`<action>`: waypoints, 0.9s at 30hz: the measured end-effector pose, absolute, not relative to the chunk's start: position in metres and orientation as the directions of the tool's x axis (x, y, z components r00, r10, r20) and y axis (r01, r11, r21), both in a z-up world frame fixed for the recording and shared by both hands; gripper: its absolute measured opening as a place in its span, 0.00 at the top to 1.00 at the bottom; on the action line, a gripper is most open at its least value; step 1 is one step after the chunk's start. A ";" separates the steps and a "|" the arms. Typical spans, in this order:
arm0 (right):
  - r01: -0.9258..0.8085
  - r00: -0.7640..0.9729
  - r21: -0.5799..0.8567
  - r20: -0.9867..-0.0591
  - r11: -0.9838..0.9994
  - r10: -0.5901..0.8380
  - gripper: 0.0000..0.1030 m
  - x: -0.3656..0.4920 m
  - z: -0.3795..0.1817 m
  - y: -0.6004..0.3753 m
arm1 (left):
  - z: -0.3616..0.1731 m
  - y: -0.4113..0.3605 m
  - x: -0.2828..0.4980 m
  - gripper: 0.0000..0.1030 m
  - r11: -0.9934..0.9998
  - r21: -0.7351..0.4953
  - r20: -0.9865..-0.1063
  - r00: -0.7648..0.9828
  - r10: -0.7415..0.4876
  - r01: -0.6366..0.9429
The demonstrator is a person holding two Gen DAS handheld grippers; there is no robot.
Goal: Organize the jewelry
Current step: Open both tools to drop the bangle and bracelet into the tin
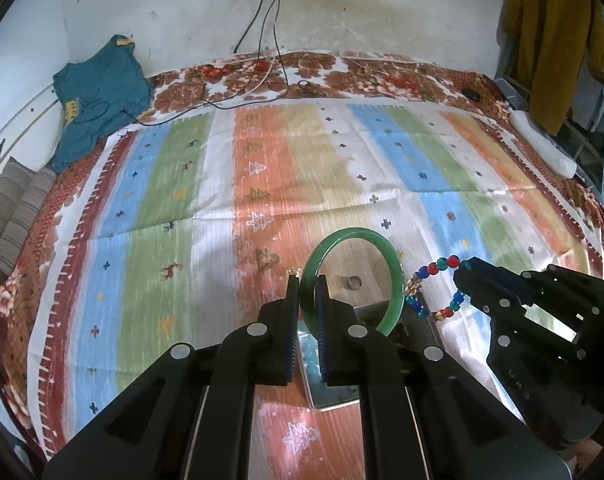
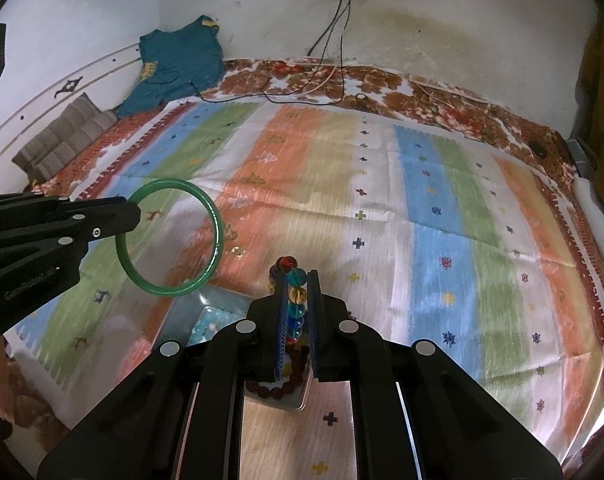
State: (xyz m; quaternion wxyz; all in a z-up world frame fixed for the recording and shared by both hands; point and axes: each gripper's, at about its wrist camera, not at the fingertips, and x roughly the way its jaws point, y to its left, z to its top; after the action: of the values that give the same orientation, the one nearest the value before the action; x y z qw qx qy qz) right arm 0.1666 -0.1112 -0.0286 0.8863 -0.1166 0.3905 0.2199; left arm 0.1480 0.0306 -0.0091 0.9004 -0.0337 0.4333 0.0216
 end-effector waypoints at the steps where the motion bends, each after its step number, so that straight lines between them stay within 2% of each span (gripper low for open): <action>1: -0.483 0.597 -0.035 -0.744 0.875 0.300 0.90 0.165 -0.029 -0.111 | -0.009 0.030 0.146 0.93 0.997 -0.041 -0.782 0.623 0.010 -0.067; 12: -0.478 0.541 -0.016 -0.793 0.878 0.280 0.88 0.159 -0.039 -0.114 | -0.018 0.016 0.133 0.90 0.999 -0.011 -0.804 0.594 0.022 -0.052; 15: -0.460 0.535 -0.017 -0.803 0.888 0.262 0.71 0.162 -0.044 -0.116 | -0.022 0.018 0.135 0.88 0.997 0.019 -0.814 0.579 0.056 -0.071; 27: -0.429 0.497 0.019 -0.830 0.903 0.253 0.56 0.174 -0.051 -0.121 | -0.022 0.043 0.143 0.68 0.990 -0.039 -0.822 0.567 0.047 -0.139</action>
State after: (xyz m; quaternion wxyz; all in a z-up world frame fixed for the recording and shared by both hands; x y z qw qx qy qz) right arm 0.1736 -0.1206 -0.0506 0.8599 -0.0951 0.4607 0.1983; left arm 0.1426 0.0434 -0.0224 0.8838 -0.0498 0.4623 0.0525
